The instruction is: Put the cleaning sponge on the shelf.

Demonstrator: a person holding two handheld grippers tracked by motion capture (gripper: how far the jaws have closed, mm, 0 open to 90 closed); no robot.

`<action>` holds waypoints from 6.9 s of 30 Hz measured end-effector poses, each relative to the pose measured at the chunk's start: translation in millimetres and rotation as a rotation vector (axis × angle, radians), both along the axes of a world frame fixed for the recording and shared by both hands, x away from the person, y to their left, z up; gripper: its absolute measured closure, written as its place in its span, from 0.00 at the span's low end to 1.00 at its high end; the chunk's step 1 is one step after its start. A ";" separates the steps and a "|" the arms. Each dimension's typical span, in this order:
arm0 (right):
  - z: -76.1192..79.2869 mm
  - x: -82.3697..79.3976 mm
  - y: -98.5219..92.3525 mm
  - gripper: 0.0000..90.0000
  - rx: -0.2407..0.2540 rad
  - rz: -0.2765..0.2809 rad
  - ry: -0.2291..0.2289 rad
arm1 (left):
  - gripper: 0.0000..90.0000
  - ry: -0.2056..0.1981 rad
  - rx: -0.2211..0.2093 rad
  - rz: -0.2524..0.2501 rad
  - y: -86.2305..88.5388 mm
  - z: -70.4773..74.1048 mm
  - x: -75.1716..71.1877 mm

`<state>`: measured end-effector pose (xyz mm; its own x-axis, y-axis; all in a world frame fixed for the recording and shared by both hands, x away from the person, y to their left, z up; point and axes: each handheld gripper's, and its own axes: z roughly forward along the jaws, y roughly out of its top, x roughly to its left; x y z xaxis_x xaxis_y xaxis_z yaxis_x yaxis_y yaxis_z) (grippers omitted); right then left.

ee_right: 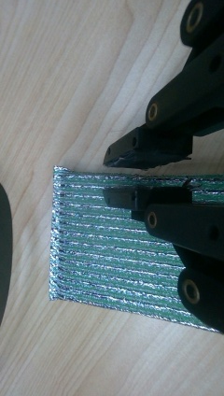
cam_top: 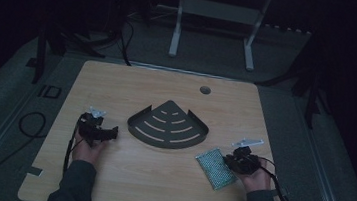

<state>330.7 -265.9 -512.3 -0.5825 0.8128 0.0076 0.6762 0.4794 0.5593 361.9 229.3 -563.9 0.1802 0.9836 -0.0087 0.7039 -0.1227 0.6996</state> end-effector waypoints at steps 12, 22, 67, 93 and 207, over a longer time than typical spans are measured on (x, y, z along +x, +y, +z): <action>4.0 12.4 -4.9 0.84 0.006 0.013 0.117 | 0.10 0.000 0.000 0.000 0.0 0.0 0.0; 5.3 19.4 -3.3 0.83 0.001 0.023 0.178 | 0.10 0.000 0.000 0.000 0.0 0.0 0.0; 6.6 40.5 5.2 1.00 -0.068 0.118 0.344 | 0.10 0.001 0.000 0.000 0.0 0.1 0.0; 47.2 39.6 8.4 1.00 -0.070 0.121 0.256 | 0.10 0.001 0.000 0.000 0.0 0.1 0.0; 103.5 123.7 72.0 1.00 0.031 0.218 0.086 | 0.09 0.002 0.001 0.003 -0.5 0.0 0.4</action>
